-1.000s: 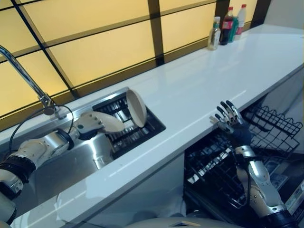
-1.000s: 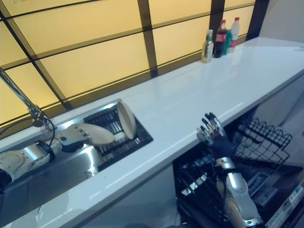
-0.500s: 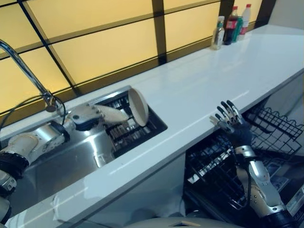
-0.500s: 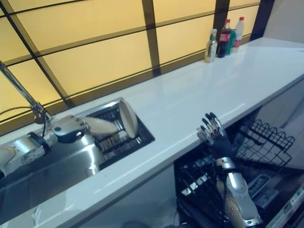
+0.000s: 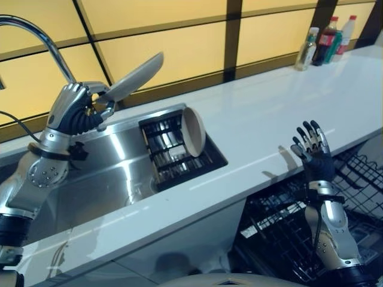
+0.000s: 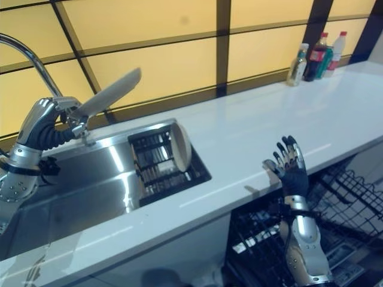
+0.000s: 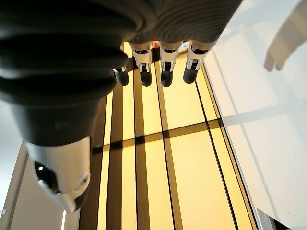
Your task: Pick up plates and place into dishwasher.
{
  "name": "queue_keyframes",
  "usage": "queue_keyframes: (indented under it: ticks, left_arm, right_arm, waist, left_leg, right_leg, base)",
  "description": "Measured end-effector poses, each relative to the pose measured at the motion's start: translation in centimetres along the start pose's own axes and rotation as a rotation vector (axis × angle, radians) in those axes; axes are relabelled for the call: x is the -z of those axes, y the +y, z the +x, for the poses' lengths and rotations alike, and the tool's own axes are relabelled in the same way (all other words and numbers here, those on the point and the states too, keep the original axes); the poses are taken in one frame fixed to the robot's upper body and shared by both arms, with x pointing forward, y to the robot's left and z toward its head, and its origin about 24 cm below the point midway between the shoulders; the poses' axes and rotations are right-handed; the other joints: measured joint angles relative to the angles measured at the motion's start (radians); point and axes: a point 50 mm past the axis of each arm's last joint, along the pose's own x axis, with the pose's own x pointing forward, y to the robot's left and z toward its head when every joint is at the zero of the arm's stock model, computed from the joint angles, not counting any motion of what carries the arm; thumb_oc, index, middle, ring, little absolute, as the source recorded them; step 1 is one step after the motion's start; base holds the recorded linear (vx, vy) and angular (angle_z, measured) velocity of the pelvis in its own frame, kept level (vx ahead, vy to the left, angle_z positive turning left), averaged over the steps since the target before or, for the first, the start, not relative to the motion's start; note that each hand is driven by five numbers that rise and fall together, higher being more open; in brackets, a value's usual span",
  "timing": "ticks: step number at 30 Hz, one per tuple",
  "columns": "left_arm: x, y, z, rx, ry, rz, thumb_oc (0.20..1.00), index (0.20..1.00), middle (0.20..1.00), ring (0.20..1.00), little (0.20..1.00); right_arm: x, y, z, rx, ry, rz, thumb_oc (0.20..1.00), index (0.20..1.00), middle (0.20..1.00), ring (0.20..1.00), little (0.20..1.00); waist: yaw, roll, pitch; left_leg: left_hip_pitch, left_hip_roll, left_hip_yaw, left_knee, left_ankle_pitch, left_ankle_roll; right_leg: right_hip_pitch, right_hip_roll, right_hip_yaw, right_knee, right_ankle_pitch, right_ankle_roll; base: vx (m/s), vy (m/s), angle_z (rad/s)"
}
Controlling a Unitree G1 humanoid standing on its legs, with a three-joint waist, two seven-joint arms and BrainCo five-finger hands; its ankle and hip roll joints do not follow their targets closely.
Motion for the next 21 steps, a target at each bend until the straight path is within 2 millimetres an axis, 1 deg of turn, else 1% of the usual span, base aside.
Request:
queue_keyframes:
  ticks: [2, 3, 5, 7, 10, 14, 16, 17, 21]
  left_arm:
    - [-0.7, -1.4, -0.4, -0.036, 0.017, -0.205, 0.2, 0.2, 0.2, 0.2, 0.2]
    - [-1.1, -2.2, -0.7, -0.079, 0.031, -0.359, 0.2, 0.2, 0.2, 0.2, 0.2]
    - [-1.5, -3.4, -1.1, -0.121, 0.042, -0.57, 0.2, 0.2, 0.2, 0.2, 0.2]
    - [-1.6, -4.1, -1.2, -0.135, 0.048, -0.736, 0.2, 0.2, 0.2, 0.2, 0.2]
    - [-1.6, -5.4, -1.3, -0.129, 0.063, -0.97, 0.2, 0.2, 0.2, 0.2, 0.2]
    - [-2.8, -8.2, -1.0, -0.05, 0.043, -1.336, 0.2, 0.2, 0.2, 0.2, 0.2]
    - [-3.6, -9.6, -0.9, -0.013, 0.032, -1.499, 0.2, 0.2, 0.2, 0.2, 0.2]
    - [-4.1, -10.2, -0.9, -0.002, 0.028, -1.573, 0.2, 0.2, 0.2, 0.2, 0.2]
    - [-5.7, -12.3, -0.7, 0.063, 0.018, -1.737, 0.2, 0.2, 0.2, 0.2, 0.2]
  right_arm:
    - [0.0, 0.2, -0.1, 0.001, -0.011, 0.014, 1.0, 1.0, 1.0, 1.0, 1.0]
    - [0.1, 0.5, -0.1, -0.007, -0.018, 0.034, 1.0, 1.0, 1.0, 1.0, 1.0]
    - [0.3, 1.2, -0.1, -0.036, -0.021, 0.054, 1.0, 1.0, 1.0, 1.0, 1.0]
    - [-0.2, 1.7, 0.1, -0.065, -0.044, 0.066, 1.0, 1.0, 1.0, 1.0, 1.0]
    - [-1.0, 2.4, 0.7, -0.112, -0.096, 0.099, 1.0, 1.0, 1.0, 1.0, 1.0]
    - [-1.4, 3.3, 1.4, -0.162, -0.133, 0.161, 1.0, 1.0, 1.0, 1.0, 1.0]
    - [-1.3, 4.0, 1.5, -0.206, -0.127, 0.232, 1.0, 1.0, 1.0, 1.0, 1.0]
    - [-1.1, 4.5, 1.4, -0.232, -0.12, 0.299, 1.0, 1.0, 1.0, 1.0, 1.0]
    - [-0.4, 6.9, 0.9, -0.372, -0.057, 0.539, 1.0, 1.0, 1.0, 1.0, 1.0]
  waist:
    - [0.018, -0.007, -0.006]
    - [0.022, -0.009, -0.008]
    - [0.024, -0.013, -0.011]
    - [0.025, -0.014, -0.011]
    - [0.022, -0.013, -0.012]
    - [0.023, -0.013, -0.012]
    - [0.023, -0.012, -0.012]
    - [0.023, -0.012, -0.012]
    - [0.022, -0.011, -0.012]
  left_leg:
    - [-0.002, 0.0, -0.01, 0.0, 0.0, 0.0]
    - [-0.003, 0.0, -0.011, 0.0, 0.0, 0.0]
    - [-0.003, 0.0, -0.013, 0.0, 0.001, 0.001]
    - [-0.003, 0.0, -0.013, 0.0, 0.001, 0.001]
    - [-0.003, 0.001, -0.013, 0.0, 0.001, 0.001]
    - [-0.003, 0.001, -0.013, 0.0, 0.001, 0.001]
    - [-0.003, 0.001, -0.013, 0.0, 0.0, 0.001]
    - [-0.004, 0.001, -0.013, 0.0, 0.0, 0.001]
    - [-0.005, 0.001, -0.013, 0.0, 0.0, 0.001]
  right_leg:
    - [-0.001, 0.001, -0.004, 0.0, 0.0, 0.0]
    - [-0.001, 0.001, -0.004, 0.0, 0.0, 0.0]
    - [0.0, 0.001, -0.005, 0.0, 0.0, -0.001]
    - [0.0, 0.001, -0.005, 0.0, 0.0, -0.001]
    - [0.001, 0.001, -0.005, -0.001, 0.0, -0.001]
    - [0.002, 0.0, -0.006, -0.009, 0.0, -0.001]
    - [0.004, 0.0, -0.006, -0.01, 0.001, -0.001]
    - [0.004, 0.001, -0.006, -0.01, 0.002, -0.001]
    - [0.01, 0.0, -0.006, -0.016, 0.004, -0.001]
  base:
    - [-0.06, -0.009, 0.05]
    - [-0.05, -0.002, 0.02]
    - [-0.05, 0.003, 0.01]
    - [-0.03, 0.009, 0.01]
    - [0.0, 0.0, 0.0]
    - [0.0, 0.0, 0.0]
    - [0.0, 0.0, 0.0]
    - [0.0, 0.0, 0.0]
    - [0.0, 0.0, 0.0]
